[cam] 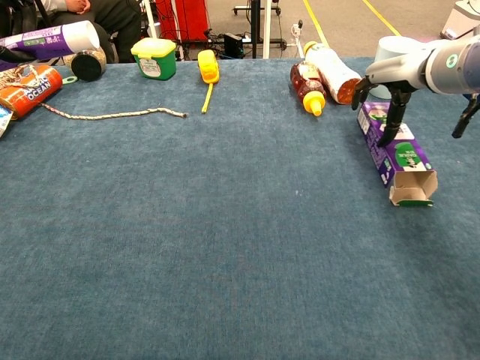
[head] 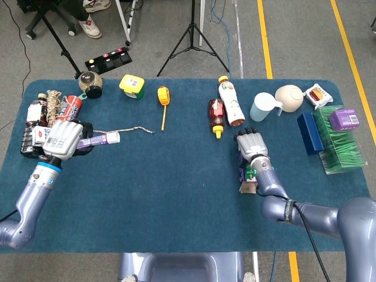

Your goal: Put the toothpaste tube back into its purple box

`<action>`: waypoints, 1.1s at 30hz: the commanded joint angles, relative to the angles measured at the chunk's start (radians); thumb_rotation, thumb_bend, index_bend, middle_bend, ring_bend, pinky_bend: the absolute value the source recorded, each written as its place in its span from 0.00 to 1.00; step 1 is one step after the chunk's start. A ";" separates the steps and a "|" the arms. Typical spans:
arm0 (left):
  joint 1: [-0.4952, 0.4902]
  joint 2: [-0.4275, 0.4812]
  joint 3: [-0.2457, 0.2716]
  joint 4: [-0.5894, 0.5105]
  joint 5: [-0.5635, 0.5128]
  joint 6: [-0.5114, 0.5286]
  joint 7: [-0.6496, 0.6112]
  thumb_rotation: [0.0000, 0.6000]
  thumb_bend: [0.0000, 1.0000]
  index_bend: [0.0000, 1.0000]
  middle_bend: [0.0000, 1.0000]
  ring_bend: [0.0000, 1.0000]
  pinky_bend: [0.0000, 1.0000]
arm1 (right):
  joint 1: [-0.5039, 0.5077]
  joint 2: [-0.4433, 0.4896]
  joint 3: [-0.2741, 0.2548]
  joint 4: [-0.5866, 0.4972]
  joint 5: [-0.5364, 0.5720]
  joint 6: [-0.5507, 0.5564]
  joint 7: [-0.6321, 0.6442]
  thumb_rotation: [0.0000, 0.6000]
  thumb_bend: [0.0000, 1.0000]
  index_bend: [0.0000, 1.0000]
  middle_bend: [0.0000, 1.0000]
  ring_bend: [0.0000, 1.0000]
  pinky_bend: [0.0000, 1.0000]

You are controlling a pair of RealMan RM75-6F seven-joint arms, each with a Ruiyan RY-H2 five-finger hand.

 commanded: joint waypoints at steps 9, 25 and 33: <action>0.001 -0.004 0.001 0.009 -0.004 -0.003 -0.003 1.00 0.38 0.66 0.59 0.50 0.67 | 0.021 0.036 0.004 -0.020 0.176 0.007 -0.090 1.00 0.07 0.22 0.17 0.00 0.00; -0.002 -0.009 0.001 0.007 0.002 -0.003 -0.005 1.00 0.38 0.66 0.59 0.50 0.67 | -0.088 0.208 0.008 -0.088 -0.124 -0.065 0.056 1.00 0.08 0.21 0.16 0.00 0.00; 0.000 0.001 -0.001 -0.019 0.006 0.008 0.005 1.00 0.38 0.66 0.59 0.50 0.67 | -0.235 0.238 -0.004 -0.054 -0.492 -0.066 0.242 1.00 0.05 0.14 0.09 0.00 0.01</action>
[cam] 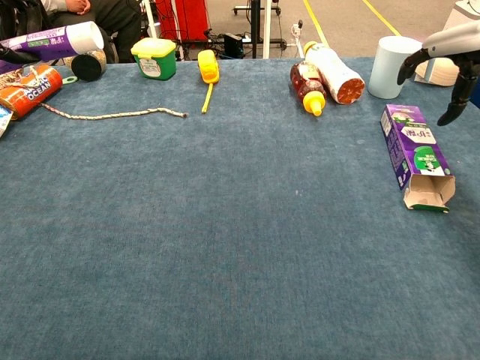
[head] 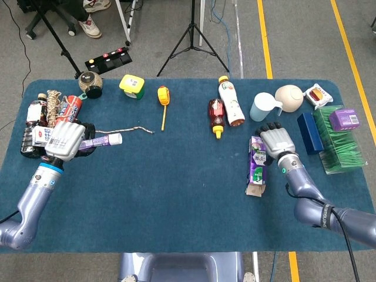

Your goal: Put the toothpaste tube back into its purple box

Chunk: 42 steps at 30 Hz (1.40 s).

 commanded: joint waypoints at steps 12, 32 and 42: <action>0.005 0.017 -0.003 -0.035 -0.006 0.014 0.018 1.00 0.38 0.66 0.59 0.50 0.67 | -0.244 -0.059 -0.031 0.236 -0.642 0.106 0.450 1.00 0.00 0.04 0.02 0.00 0.04; 0.006 0.009 0.002 -0.038 -0.003 0.014 0.023 1.00 0.38 0.66 0.59 0.50 0.67 | -0.305 -0.139 -0.033 0.301 -0.808 0.134 0.612 1.00 0.00 0.04 0.02 0.00 0.04; 0.009 0.011 0.002 -0.015 -0.004 0.007 -0.001 1.00 0.38 0.66 0.59 0.50 0.67 | -0.273 -0.255 0.068 0.268 -0.747 0.127 0.568 1.00 0.00 0.04 0.01 0.00 0.04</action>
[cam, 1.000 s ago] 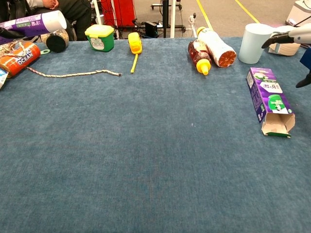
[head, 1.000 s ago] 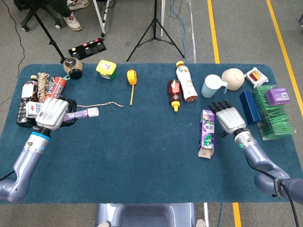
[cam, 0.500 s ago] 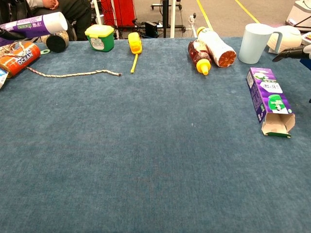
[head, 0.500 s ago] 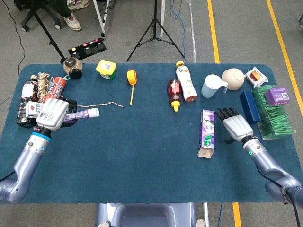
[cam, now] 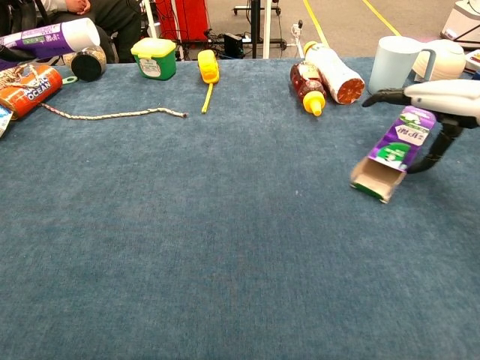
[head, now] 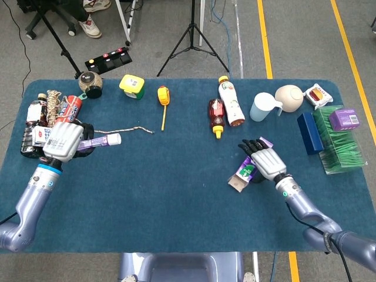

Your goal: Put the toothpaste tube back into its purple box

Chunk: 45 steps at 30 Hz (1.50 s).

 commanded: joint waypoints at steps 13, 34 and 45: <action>0.003 0.002 0.000 0.022 0.005 -0.007 -0.026 1.00 0.38 0.66 0.59 0.50 0.67 | 0.100 -0.009 0.086 -0.027 0.209 -0.167 -0.266 1.00 0.00 0.06 0.09 0.04 0.07; 0.002 0.007 -0.003 0.006 -0.003 -0.006 -0.009 1.00 0.38 0.66 0.59 0.50 0.67 | 0.138 0.017 0.071 0.007 0.359 -0.280 -0.310 1.00 0.01 0.33 0.28 0.22 0.23; 0.002 0.005 -0.003 0.025 -0.009 -0.013 -0.019 1.00 0.38 0.66 0.59 0.50 0.67 | 0.120 -0.026 0.076 0.055 0.280 -0.219 -0.251 1.00 0.15 0.49 0.44 0.39 0.42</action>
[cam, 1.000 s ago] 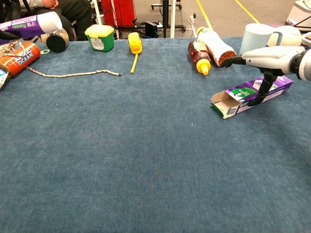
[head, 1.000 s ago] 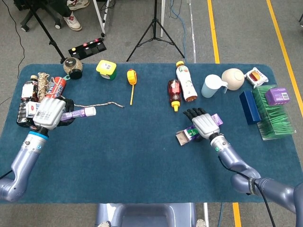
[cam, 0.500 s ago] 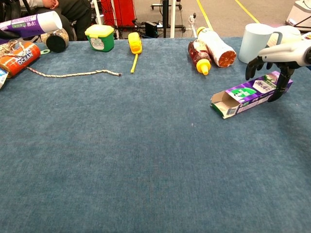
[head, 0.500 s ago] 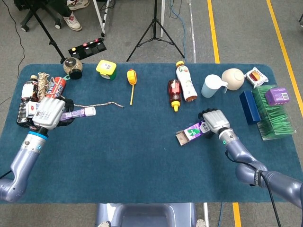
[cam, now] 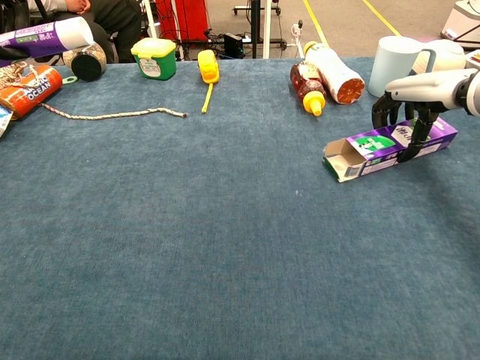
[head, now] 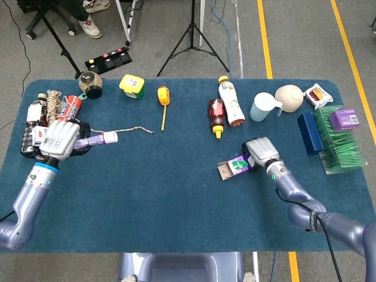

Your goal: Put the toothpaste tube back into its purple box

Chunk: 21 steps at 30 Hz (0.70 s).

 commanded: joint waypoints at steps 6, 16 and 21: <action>0.001 -0.005 0.004 0.008 0.009 -0.002 -0.009 1.00 0.38 0.66 0.59 0.50 0.67 | -0.029 0.004 0.021 -0.023 -0.041 0.066 0.053 1.00 0.24 0.51 0.54 0.50 0.54; -0.025 -0.026 0.017 -0.047 0.014 -0.033 0.044 1.00 0.38 0.66 0.59 0.50 0.67 | -0.015 0.044 0.061 -0.221 0.116 0.160 -0.132 1.00 0.29 0.52 0.62 0.60 0.65; -0.055 -0.043 0.008 -0.092 -0.031 -0.048 0.126 1.00 0.38 0.66 0.59 0.50 0.67 | 0.019 0.035 0.076 -0.329 0.257 0.233 -0.277 1.00 0.29 0.52 0.62 0.60 0.67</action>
